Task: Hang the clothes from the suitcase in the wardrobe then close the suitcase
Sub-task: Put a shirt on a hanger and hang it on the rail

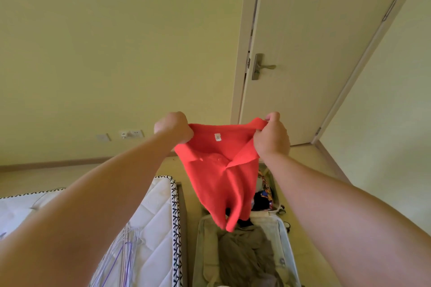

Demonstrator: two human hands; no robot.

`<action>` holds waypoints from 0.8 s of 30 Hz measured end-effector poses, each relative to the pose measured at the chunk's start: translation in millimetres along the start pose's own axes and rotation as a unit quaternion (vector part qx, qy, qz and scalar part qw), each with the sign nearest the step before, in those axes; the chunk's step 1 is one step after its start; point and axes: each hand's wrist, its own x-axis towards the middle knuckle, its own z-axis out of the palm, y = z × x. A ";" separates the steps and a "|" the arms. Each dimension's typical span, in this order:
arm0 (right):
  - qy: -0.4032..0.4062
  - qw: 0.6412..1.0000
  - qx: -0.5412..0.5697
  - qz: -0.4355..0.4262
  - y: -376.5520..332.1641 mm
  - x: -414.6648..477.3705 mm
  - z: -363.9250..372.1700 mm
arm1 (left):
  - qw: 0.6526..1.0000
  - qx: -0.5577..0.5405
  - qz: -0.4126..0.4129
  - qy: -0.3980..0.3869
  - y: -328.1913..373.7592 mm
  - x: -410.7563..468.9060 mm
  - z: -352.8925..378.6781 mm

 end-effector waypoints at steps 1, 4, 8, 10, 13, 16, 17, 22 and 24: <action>-0.018 0.997 -0.064 -0.050 7.6 -0.8 1.0 | 0.999 -0.010 -0.012 0.040 -2.8 2.7 -1.9; -0.122 0.978 -0.152 -0.075 23.6 0.1 0.9 | 0.997 -0.016 -0.014 0.075 -10.6 6.8 -1.8; -0.142 0.986 -0.081 -0.036 4.9 6.7 -0.2 | 0.996 -0.010 0.008 0.090 -26.6 7.9 4.3; -0.168 0.981 -0.063 -0.072 -8.6 6.8 6.0 | 0.994 -0.023 0.011 0.104 -34.8 9.2 5.8; -0.228 0.966 -0.106 -0.066 -19.8 -3.3 13.6 | 1.000 -0.009 0.008 0.012 -47.9 -0.2 14.2; -0.198 0.974 -0.095 -0.052 -29.4 -11.0 21.1 | 0.995 -0.030 -0.004 0.098 -66.4 -0.1 17.4; -0.205 0.972 -0.103 -0.053 -30.0 -13.0 21.1 | 0.996 -0.038 0.001 0.086 -67.4 -1.5 17.1; -0.225 0.965 -0.125 -0.057 -41.8 -33.2 40.2 | 0.995 -0.085 -0.052 0.009 -106.6 -22.3 39.7; -0.234 0.962 -0.133 -0.054 -48.4 -44.2 47.1 | 0.992 -0.104 -0.067 -0.032 -117.5 -33.1 46.1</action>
